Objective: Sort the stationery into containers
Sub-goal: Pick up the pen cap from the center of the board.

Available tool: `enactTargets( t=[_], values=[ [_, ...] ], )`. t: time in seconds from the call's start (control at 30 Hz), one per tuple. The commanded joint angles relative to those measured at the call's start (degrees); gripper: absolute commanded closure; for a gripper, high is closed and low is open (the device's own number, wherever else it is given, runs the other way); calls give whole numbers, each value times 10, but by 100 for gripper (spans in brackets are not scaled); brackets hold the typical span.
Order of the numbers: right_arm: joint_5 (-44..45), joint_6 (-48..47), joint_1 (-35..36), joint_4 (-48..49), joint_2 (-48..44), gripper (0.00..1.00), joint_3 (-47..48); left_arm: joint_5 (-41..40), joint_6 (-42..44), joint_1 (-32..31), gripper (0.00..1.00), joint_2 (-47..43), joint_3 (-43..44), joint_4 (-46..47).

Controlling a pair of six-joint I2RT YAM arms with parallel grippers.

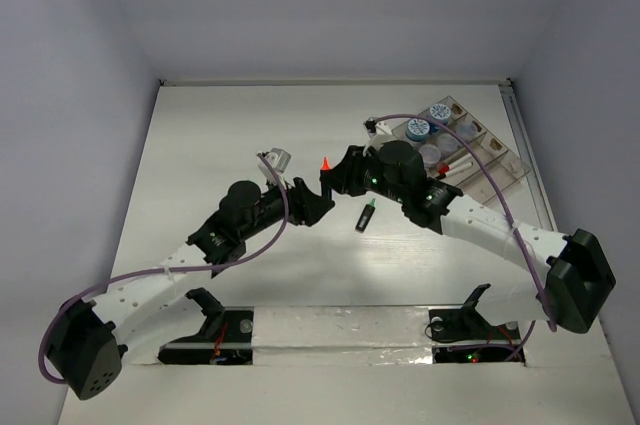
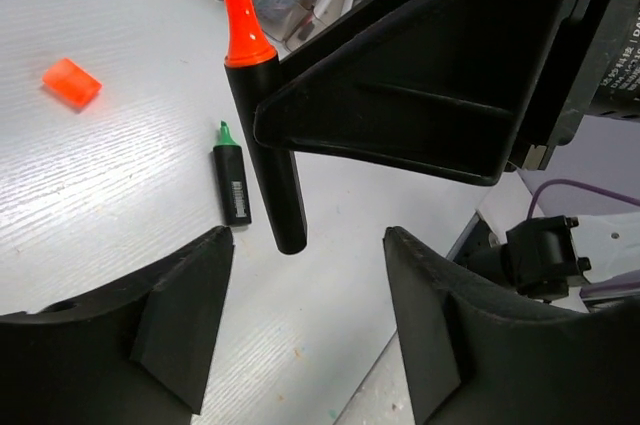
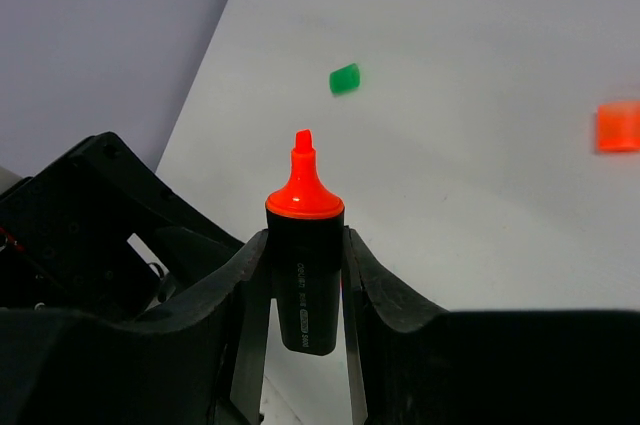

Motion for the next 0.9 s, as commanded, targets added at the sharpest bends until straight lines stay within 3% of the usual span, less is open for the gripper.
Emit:
enactTargets(
  t=[0.0, 0.2, 0.47, 0.67, 0.73, 0.83, 0.87],
  values=[
    [-13, 11, 12, 29, -9, 97, 21, -23, 16, -9, 44, 10, 18, 49],
    [-21, 17, 23, 40, 2, 96, 22, -24, 15, -14, 61, 31, 17, 80],
    [-26, 19, 34, 46, 8, 96, 19, -46, 16, -14, 63, 28, 11, 88],
    [-16, 21, 34, 50, 4, 96, 11, -43, 16, -14, 99, 38, 13, 80],
    [-11, 19, 34, 48, 4, 96, 10, -49, 16, -14, 100, 37, 14, 70],
    [-6, 13, 34, 40, 1, 85, 13, -54, 22, -14, 100, 26, 14, 55],
    [-3, 4, 34, 31, -2, 69, 14, -61, 24, -14, 100, 22, 14, 50]
  ],
)
